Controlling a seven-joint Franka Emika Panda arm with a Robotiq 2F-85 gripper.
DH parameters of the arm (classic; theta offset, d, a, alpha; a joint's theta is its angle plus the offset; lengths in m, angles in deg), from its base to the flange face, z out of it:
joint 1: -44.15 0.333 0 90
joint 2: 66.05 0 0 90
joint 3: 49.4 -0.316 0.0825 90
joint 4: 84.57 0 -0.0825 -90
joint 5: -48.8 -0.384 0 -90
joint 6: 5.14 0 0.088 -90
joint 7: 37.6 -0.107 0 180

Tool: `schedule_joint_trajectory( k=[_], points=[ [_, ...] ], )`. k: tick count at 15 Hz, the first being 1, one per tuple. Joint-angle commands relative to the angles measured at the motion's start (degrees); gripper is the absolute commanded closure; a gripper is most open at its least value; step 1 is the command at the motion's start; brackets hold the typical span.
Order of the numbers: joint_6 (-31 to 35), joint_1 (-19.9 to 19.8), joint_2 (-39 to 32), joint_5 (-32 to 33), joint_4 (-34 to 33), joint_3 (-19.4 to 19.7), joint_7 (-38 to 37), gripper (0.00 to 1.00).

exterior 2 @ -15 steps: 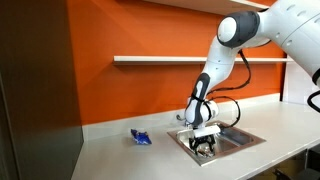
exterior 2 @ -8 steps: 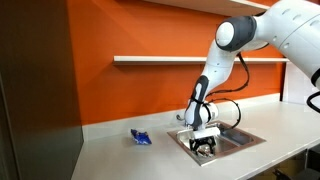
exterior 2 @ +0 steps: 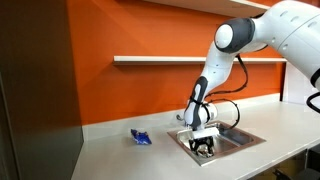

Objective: Remove the snack packet from the sink

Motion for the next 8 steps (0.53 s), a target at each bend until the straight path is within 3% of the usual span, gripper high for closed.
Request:
schedule_joint_trajectory(
  k=[1,7,8],
  points=[
    [-0.1,-0.4,-1.1,-1.3,-1.6,-0.1,1.2,0.49],
    [-0.4,-0.5,-1.9,-1.6,-2.9,-0.3,1.4,0.95],
    [-0.4,-0.6,-2.0,-1.7,-3.0,-0.3,1.4,0.99]
  ],
)
